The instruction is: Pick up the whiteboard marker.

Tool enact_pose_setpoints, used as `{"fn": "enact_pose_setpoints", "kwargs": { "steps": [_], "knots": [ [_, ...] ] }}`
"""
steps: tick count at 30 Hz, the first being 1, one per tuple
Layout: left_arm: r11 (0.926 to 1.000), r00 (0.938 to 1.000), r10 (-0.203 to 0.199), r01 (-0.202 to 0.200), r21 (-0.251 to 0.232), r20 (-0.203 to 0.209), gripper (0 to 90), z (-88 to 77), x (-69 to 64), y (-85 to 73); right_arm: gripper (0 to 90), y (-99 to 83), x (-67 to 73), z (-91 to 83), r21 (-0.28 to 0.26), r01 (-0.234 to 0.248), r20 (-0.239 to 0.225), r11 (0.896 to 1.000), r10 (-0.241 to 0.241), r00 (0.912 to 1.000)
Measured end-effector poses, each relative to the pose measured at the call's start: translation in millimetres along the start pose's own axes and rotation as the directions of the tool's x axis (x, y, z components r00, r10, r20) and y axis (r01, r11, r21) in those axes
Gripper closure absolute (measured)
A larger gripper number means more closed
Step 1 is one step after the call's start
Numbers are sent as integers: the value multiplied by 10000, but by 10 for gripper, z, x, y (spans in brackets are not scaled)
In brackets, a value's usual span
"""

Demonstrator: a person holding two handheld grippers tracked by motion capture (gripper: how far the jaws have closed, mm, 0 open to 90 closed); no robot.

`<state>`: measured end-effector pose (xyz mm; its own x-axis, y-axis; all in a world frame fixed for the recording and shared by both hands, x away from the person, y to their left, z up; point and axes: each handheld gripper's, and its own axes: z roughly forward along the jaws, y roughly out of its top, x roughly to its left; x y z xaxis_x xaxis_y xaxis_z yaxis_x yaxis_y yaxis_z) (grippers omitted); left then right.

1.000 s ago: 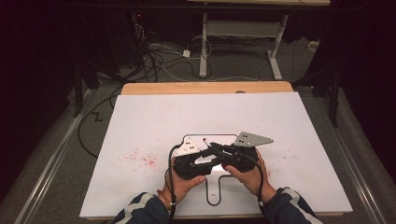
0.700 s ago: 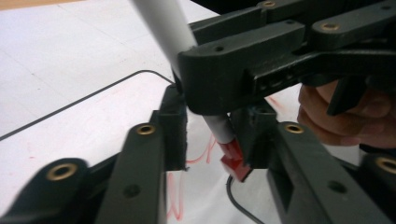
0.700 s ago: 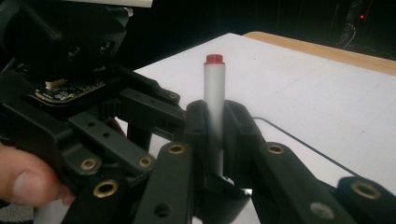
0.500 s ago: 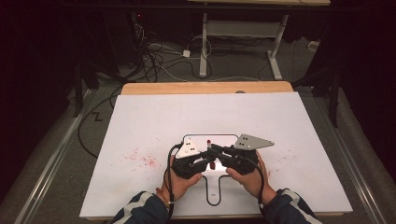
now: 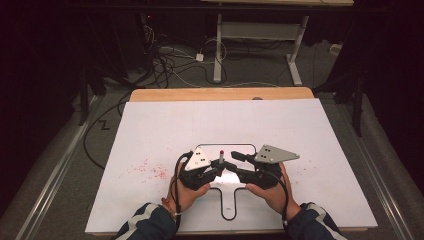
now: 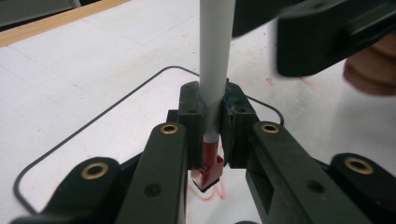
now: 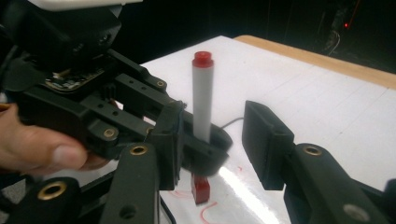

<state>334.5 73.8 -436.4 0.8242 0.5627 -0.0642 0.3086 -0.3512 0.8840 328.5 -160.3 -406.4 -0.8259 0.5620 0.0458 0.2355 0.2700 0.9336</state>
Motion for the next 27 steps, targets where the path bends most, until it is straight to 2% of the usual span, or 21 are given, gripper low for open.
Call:
{"fn": "enact_pose_setpoints", "kwargs": {
  "steps": [4, 5, 6, 7, 8, 11, 14, 16, 18, 19, 22, 24, 27],
  "knots": [
    [9998, 9997, -175, 174, -81, -140, 787, -59, 90, -36, 479, -23, -32, -127, 86, 320, 283, 9994, -323, 9991],
    [9999, 9998, -132, 131, -69, -140, 788, -73, 110, -41, 459, -37, -49, -171, 72, 408, 458, 9991, -411, 9981],
    [10000, 9997, -32, 31, -62, -225, 788, -85, 122, -41, 438, -73, -89, -257, 109, 699, 816, 9975, -706, 9942],
    [9999, 9996, 103, -103, -3, -275, 788, -97, 132, -37, 438, -73, -89, -257, 109, 699, 816, 9975, -706, 9942],
    [9998, 9995, 186, -185, 30, -237, 788, -109, 139, -31, 419, -94, -108, -297, 154, 818, 1014, 9965, -829, 9914],
    [9990, 9986, 450, -450, 13, -283, 788, -146, 139, -21, 396, -170, -166, -410, 383, 1337, 1877, 9903, -1386, 9724],
    [9982, 9980, 603, -601, 75, -215, 788, -176, 147, -23, 378, -252, -237, -525, 446, 1571, 2443, 9866, -1632, 9559],
    [9976, 9972, 696, -694, 79, -269, 788, -200, 155, -20, 344, -303, -271, -585, 637, 1731, 2905, 9828, -1842, 9390],
    [9968, 9966, 787, -783, 152, -261, 787, -219, 162, -11, 339, -352, -299, -642, 822, 1953, 3349, 9773, -2117, 9182],
    [9965, 9964, 820, -817, 155, -201, 787, -227, 164, -8, 331, -377, -313, -670, 896, 1987, 3483, 9760, -2176, 9118],
    [9953, 9957, 927, -926, 267, -37, 788, -227, 159, -1, 325, -462, -344, -743, 1095, 1958, 3743, 9745, -2229, 9001],
    [9957, 9961, 877, -880, 304, 120, 787, -211, 161, -6, 322, -518, -363, -786, 1224, 1855, 3823, 9750, -2188, 8978],
    [9941, 9947, 988, -999, 413, 274, 787, -195, 157, -9, 320, -604, -392, -838, 1341, 1521, 3788, 9792, -1925, 9052]
  ]
}}
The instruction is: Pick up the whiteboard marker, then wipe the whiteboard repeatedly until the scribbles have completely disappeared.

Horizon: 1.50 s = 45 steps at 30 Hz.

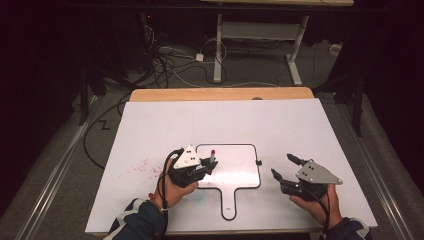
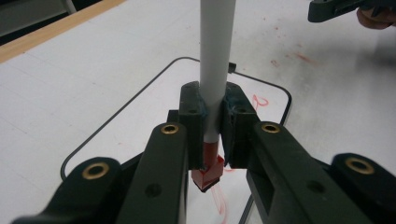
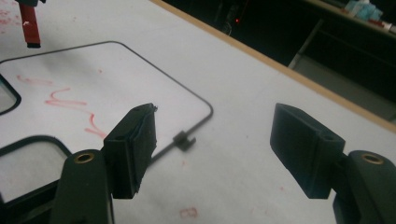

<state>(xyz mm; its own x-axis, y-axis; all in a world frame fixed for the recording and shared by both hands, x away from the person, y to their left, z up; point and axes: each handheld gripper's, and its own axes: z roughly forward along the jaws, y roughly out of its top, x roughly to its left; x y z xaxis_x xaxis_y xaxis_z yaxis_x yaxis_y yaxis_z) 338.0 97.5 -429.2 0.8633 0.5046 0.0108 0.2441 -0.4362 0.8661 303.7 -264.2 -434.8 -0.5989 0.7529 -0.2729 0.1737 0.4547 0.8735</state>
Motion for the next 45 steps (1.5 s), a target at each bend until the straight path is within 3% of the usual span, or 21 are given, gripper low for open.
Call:
{"fn": "enact_pose_setpoints", "kwargs": {
  "steps": [5, 12, 14, 18, 19, 29, 31, 32, 37, 42, 45],
  "knots": [
    [9997, 9993, 210, -213, 113, 297, 787, 44, -23, -24, 305, -119, -12, -43, 396, -321, -231, 9987, 331, 9992],
    [9986, 9945, 488, -503, 144, 932, 787, 149, -59, -86, 298, -151, -40, -77, 298, -641, -18, 9975, 642, 9979],
    [9975, 9937, 658, -678, 191, 905, 787, 161, -58, -106, 300, -158, -29, -75, 283, -663, -65, 9974, 665, 9978],
    [9981, 9935, 599, -608, 63, 963, 787, 180, -32, -173, 303, -177, -8, -49, 427, -611, -142, 9972, 618, 9980],
    [9990, 9963, 366, -385, 232, 782, 787, 169, -40, -197, 303, -175, -5, -39, 431, -597, -137, 9973, 604, 9981],
    [9978, 9950, 623, -640, 193, 787, 788, 257, -58, -236, 308, -188, 13, -57, 451, -375, -236, 9983, 385, 9990],
    [9965, 9955, 751, -771, 336, 583, 788, 215, -55, -246, 308, -187, 10, -63, 451, -417, -230, 9981, 428, 9988],
    [9964, 9960, 732, -753, 393, 512, 788, 181, -39, -264, 308, -186, 12, -68, 435, -405, -225, 9982, 415, 9989],
    [9997, 9994, -84, 76, 212, 348, 788, 29, 67, -390, 309, -189, 27, -67, 558, -205, -242, 9982, 219, 9995],
    [9999, 9989, -119, 116, 77, 451, 789, 61, -7, -391, 309, -169, 50, -68, 523, -180, -280, 9985, 195, 9994],
    [9999, 9991, 158, -161, 62, 399, 789, 126, -62, -351, 308, -166, 60, -58, 559, -111, -356, 9984, 131, 9993]
  ]
}}
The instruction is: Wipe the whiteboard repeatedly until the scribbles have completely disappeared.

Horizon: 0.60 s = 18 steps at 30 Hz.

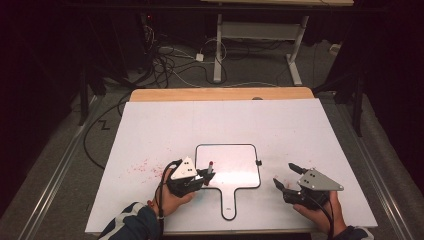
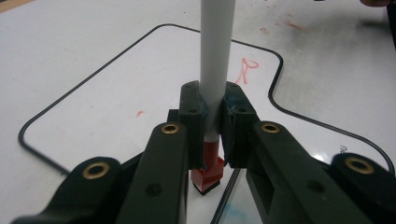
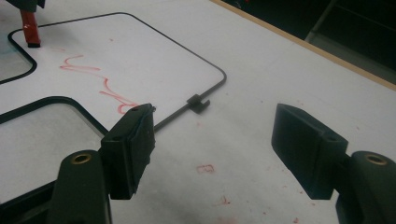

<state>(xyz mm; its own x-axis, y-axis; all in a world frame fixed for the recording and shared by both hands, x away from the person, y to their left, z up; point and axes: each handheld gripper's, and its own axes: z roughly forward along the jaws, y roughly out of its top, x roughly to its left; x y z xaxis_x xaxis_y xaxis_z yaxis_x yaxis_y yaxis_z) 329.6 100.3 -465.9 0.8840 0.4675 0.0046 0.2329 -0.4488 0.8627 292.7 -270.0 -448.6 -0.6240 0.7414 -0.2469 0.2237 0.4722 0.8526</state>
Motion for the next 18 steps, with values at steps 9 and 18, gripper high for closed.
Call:
{"fn": "enact_pose_setpoints", "kwargs": {
  "steps": [9, 18],
  "knots": [
    [9999, 9999, -79, 77, -140, -128, 789, 204, -5, 110, 308, -12, -19, 1, 18, -77, -44, 10000, 77, 10000],
    [9991, 9998, 146, -139, -390, 169, 789, 412, -74, 219, 308, -13, -19, 7, 33, -35, -133, 10000, 35, 9999]
  ]
}}
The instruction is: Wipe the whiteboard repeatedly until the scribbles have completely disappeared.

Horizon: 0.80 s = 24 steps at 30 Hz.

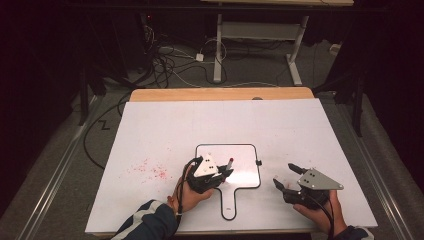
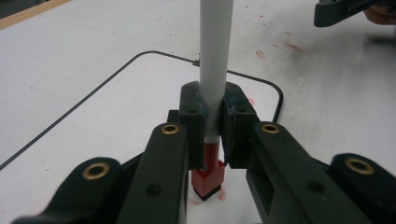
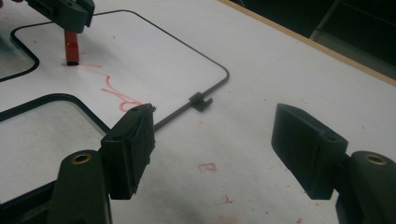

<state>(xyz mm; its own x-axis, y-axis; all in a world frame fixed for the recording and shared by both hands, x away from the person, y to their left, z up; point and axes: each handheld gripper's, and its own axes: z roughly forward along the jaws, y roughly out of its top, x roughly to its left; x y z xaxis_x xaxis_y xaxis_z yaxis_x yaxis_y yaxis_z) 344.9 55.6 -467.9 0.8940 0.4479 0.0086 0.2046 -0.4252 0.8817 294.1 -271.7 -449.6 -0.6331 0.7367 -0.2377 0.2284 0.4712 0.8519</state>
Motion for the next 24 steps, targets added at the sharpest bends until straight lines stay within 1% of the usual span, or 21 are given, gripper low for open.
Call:
{"fn": "enact_pose_setpoints", "kwargs": {
  "steps": [2, 4, 7, 8, 9, 10, 12, 13, 14, 15, 16, 17, 19, 20, 22, 24],
  "knots": [
    [10000, 9999, -54, 54, -2, -95, 789, -6, 15, -6, 307, -3, -2, 1, 21, 14, 13, 10000, -14, 10000],
    [10000, 9995, -4, 5, 35, -308, 789, -22, 26, -10, 307, -6, -7, 5, 25, -39, 5, 10000, 39, 10000],
    [9996, 9986, -244, 249, 110, -479, 789, -72, 83, -36, 306, -8, -8, 5, 47, -45, 14, 10000, 45, 10000],
    [9994, 9974, -290, 302, 170, -654, 789, -96, 104, -45, 307, -7, -7, 5, 46, -43, 23, 10000, 42, 10000],
    [9991, 9969, -381, 393, 166, -691, 789, -113, 121, -55, 306, -7, -6, 5, 55, -12, 34, 10000, 12, 10000],
    [9983, 9963, -554, 564, 137, -650, 789, -124, 136, -62, 306, -6, -4, 4, 56, 1, 37, 10000, -1, 10000],
    [9969, 9953, -780, 784, 48, -569, 789, -102, 122, -60, 306, -8, -7, 5, 65, -3, 22, 10000, 3, 10000],
    [9972, 9962, -753, 754, 16, -444, 789, -75, 93, -49, 307, -8, -8, 8, 93, -6, 23, 10000, 6, 10000],
    [9980, 9980, -625, 624, -52, -125, 789, -39, 49, -35, 307, -9, -9, 14, 120, -9, -16, 9999, 9, 10000],
    [9993, 9993, -367, 368, -76, 13, 789, -9, 3, -19, 307, -9, -8, 18, 141, -6, -24, 9999, 6, 10000],
    [9997, 9996, -229, 230, 82, -160, 789, -5, -39, -6, 306, -8, -3, 21, 152, -8, -22, 9999, 9, 10000],
    [9999, 9998, -133, 134, 89, -161, 789, 6, -60, 1, 306, -7, 0, 22, 148, 27, -46, 9999, -26, 10000],
    [9997, 9995, -252, 253, 30, -170, 789, 5, -33, -7, 306, -8, 3, 19, 145, 56, -53, 9999, -55, 10000],
    [9996, 9997, -257, 256, -96, -63, 789, 8, -8, -12, 306, -9, 1, 20, 146, 51, -60, 9999, -50, 10000],
    [9993, 9989, -373, 371, -53, -301, 789, -21, 40, -28, 306, -12, -1, 19, 153, 53, -38, 9999, -52, 10000],
    [9988, 9978, -498, 497, -26, -439, 789, -48, 71, -42, 306, -14, -6, 13, 158, 38, -14, 9999, -38, 10000]
  ]
}}
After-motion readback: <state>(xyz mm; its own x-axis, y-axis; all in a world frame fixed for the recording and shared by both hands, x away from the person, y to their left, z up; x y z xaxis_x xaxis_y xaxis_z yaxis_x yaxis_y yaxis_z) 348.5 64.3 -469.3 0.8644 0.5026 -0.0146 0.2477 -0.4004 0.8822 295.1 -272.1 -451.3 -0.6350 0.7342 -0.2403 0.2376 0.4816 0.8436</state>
